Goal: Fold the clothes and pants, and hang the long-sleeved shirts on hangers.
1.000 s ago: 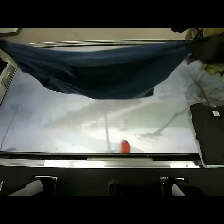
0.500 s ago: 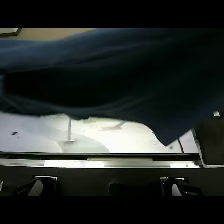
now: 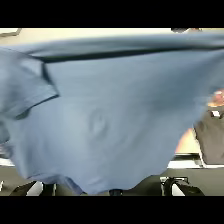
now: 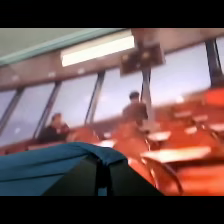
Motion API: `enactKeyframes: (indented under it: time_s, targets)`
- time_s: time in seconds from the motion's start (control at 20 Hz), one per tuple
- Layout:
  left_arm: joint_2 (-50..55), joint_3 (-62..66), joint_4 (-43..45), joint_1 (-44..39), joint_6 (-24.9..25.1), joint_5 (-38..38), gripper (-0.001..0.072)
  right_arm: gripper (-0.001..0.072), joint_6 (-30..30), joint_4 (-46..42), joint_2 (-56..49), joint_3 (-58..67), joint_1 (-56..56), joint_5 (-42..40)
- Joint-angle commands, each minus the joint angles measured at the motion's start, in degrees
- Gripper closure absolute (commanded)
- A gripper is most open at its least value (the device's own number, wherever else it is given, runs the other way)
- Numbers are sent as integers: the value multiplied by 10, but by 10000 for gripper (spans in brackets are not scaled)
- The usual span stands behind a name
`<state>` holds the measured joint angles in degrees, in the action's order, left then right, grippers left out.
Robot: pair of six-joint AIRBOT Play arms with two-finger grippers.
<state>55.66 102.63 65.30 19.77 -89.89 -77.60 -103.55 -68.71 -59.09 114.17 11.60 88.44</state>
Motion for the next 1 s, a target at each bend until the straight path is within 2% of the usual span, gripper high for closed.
enactKeyframes:
  time_s: [0.0, 0.1, 0.35, 0.55, 0.7, 0.95]
  targets:
    - [129, -76, -12, -45, 56, 36, 692, 679, 24, -1, -129, -32, 0, 35]
    - [235, -84, -12, -76, 76, 81, 692, 679, 45, 0, -205, -68, 0, -12]
    - [468, -36, -12, -125, 77, 174, 692, 679, 84, 10, -368, -128, -1, -146]
    - [561, 31, -12, -133, 90, 195, 691, 679, 111, 32, -445, -128, -1, -236]
    - [560, 32, -12, -125, 107, 170, 691, 679, 110, 31, -455, -128, -1, -217]
    - [560, 32, 6, -102, 120, 42, 691, 679, 110, 6, -455, -128, -1, -102]
